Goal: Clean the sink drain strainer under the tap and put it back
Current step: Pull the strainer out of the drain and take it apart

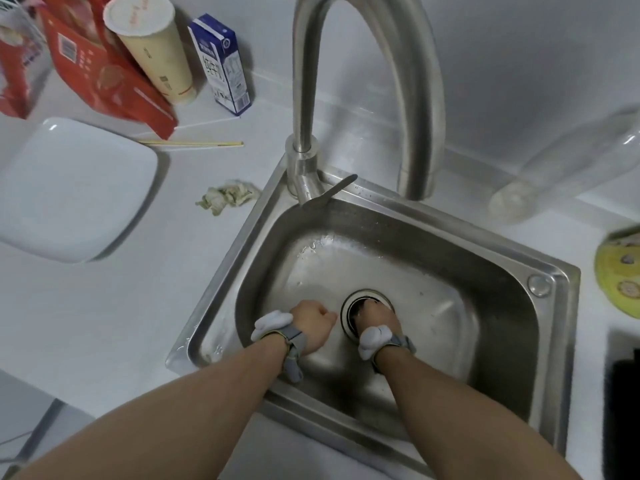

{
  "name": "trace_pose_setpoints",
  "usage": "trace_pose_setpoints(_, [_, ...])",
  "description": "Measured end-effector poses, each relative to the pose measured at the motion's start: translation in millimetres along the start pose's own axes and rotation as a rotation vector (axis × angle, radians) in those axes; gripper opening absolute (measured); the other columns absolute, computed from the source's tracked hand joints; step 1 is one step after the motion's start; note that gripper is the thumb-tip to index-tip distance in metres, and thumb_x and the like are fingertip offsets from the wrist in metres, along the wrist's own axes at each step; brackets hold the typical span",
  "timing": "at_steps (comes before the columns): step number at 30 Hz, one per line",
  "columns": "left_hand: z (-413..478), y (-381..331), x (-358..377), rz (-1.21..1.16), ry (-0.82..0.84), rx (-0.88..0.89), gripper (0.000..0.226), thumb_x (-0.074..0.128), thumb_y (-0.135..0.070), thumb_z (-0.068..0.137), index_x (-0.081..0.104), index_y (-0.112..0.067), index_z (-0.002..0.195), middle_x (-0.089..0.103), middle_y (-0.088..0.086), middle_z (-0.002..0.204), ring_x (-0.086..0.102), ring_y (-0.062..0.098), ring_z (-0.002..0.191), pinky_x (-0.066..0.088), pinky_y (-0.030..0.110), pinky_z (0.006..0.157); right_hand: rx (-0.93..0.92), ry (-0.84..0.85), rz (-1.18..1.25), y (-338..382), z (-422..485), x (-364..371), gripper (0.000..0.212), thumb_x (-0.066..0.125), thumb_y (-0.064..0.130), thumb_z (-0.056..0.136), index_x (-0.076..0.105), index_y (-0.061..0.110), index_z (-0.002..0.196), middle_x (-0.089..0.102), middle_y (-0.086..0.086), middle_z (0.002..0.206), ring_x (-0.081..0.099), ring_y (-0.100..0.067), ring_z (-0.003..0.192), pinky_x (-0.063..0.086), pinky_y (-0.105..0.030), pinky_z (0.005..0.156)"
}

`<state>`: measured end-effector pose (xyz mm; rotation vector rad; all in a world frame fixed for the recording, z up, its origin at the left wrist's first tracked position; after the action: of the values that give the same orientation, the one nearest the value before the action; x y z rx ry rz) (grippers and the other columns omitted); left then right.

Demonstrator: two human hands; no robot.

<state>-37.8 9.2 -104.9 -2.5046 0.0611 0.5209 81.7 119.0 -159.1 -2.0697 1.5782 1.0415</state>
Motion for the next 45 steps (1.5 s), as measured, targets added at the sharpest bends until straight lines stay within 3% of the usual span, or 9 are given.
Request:
trace_pose_setpoints(6, [3, -4, 5, -0.034, 0.012, -0.003, 0.026, 0.053, -0.032, 0.086, 0.064, -0.011, 0.076, 0.073, 0.021, 0.084, 0.07, 0.036, 0.077, 0.059, 0.043, 0.076, -0.026, -0.097, -0.005, 6, -23, -28, 0.023, 0.044, 0.014, 0.089, 0.063, 0.005, 0.1, 0.064, -0.018, 0.114, 0.062, -0.034, 0.102, 0.048, -0.033, 0.08])
trace_pose_setpoints(13, [-8, -34, -20, -0.172, 0.072, 0.087, 0.041, 0.057, -0.023, 0.087, 0.055, -0.012, 0.127, 0.064, 0.021, 0.116, 0.065, 0.038, 0.103, 0.055, 0.043, 0.084, -0.123, -0.269, -0.04, 44, -69, -75, 0.029, 0.042, 0.023, 0.096, 0.061, 0.004, 0.107, 0.06, -0.02, 0.115, 0.06, -0.037, 0.101, 0.046, -0.035, 0.078])
trace_pose_setpoints(17, [-24, -46, -44, -0.276, 0.113, 0.159, 0.015, 0.047, -0.007, 0.094, 0.061, -0.002, 0.098, 0.062, 0.021, 0.086, 0.064, 0.021, 0.051, 0.057, 0.035, 0.058, -0.199, -0.331, -0.011, 76, -96, -98, 0.027, 0.046, 0.024, 0.094, 0.063, 0.006, 0.105, 0.061, -0.017, 0.114, 0.058, -0.034, 0.101, 0.044, -0.033, 0.078])
trace_pose_setpoints(19, [-30, -49, -53, -0.326, 0.118, 0.168, 0.018, 0.042, -0.002, 0.095, 0.06, -0.004, 0.095, 0.062, 0.02, 0.082, 0.062, 0.014, 0.041, 0.056, 0.03, 0.049, -0.233, -0.358, 0.028, 84, -106, -106, 0.027, 0.046, 0.024, 0.094, 0.065, 0.008, 0.104, 0.064, -0.015, 0.112, 0.058, -0.032, 0.1, 0.044, -0.033, 0.079])
trace_pose_setpoints(24, [-51, -44, -89, -0.428, 0.086, 0.166, 0.021, 0.041, 0.003, 0.096, 0.061, 0.002, 0.1, 0.062, 0.026, 0.088, 0.061, 0.023, 0.049, 0.057, 0.03, 0.045, -0.267, -0.553, 0.135, 100, -132, -136, 0.025, 0.046, 0.012, 0.092, 0.068, 0.01, 0.104, 0.067, -0.013, 0.106, 0.061, -0.032, 0.096, 0.048, -0.035, 0.08])
trace_pose_setpoints(32, [-74, -41, -120, -0.422, 0.077, 0.227, 0.02, 0.041, 0.003, 0.094, 0.061, 0.003, 0.094, 0.062, 0.03, 0.083, 0.065, 0.025, 0.051, 0.06, 0.032, 0.05, -0.381, -0.365, -0.243, 145, -147, -122, 0.037, 0.055, 0.016, 0.086, 0.058, 0.018, 0.123, 0.051, -0.008, 0.122, 0.05, -0.028, 0.109, 0.048, -0.038, 0.087])
trace_pose_setpoints(37, [-88, -44, -130, -0.505, 0.07, 0.247, 0.019, 0.044, 0.004, 0.093, 0.06, 0.007, 0.085, 0.061, 0.03, 0.08, 0.064, 0.033, 0.056, 0.06, 0.038, 0.055, -0.202, -0.384, -0.14, 149, -158, -125, 0.025, 0.047, 0.017, 0.088, 0.063, 0.013, 0.107, 0.055, -0.011, 0.115, 0.056, -0.03, 0.1, 0.05, -0.039, 0.084])
trace_pose_setpoints(40, [-96, -41, -137, -0.523, 0.062, 0.259, 0.017, 0.045, 0.004, 0.092, 0.06, 0.006, 0.084, 0.062, 0.027, 0.077, 0.064, 0.03, 0.053, 0.06, 0.038, 0.054, -0.208, -0.389, -0.112, 156, -168, -126, 0.025, 0.045, 0.018, 0.089, 0.067, 0.011, 0.099, 0.059, -0.012, 0.11, 0.059, -0.03, 0.092, 0.051, -0.035, 0.078])
trace_pose_setpoints(45, [-100, -31, -155, -0.524, -0.024, 0.288, 0.012, 0.05, -0.003, 0.091, 0.062, -0.001, 0.087, 0.069, 0.02, 0.084, 0.072, 0.032, 0.075, 0.062, 0.042, 0.071, -0.288, -0.412, -0.135, 174, -183, -128, 0.031, 0.044, 0.02, 0.091, 0.07, 0.013, 0.104, 0.06, -0.007, 0.114, 0.056, -0.027, 0.1, 0.05, -0.035, 0.084])
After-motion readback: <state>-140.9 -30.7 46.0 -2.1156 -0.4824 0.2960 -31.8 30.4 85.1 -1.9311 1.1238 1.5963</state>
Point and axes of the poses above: each hand's wrist, its own z-axis towards the middle knuckle, its own x-axis out of the palm, y = z × x, the point moved 7 cm from there along z, towards the middle knuckle
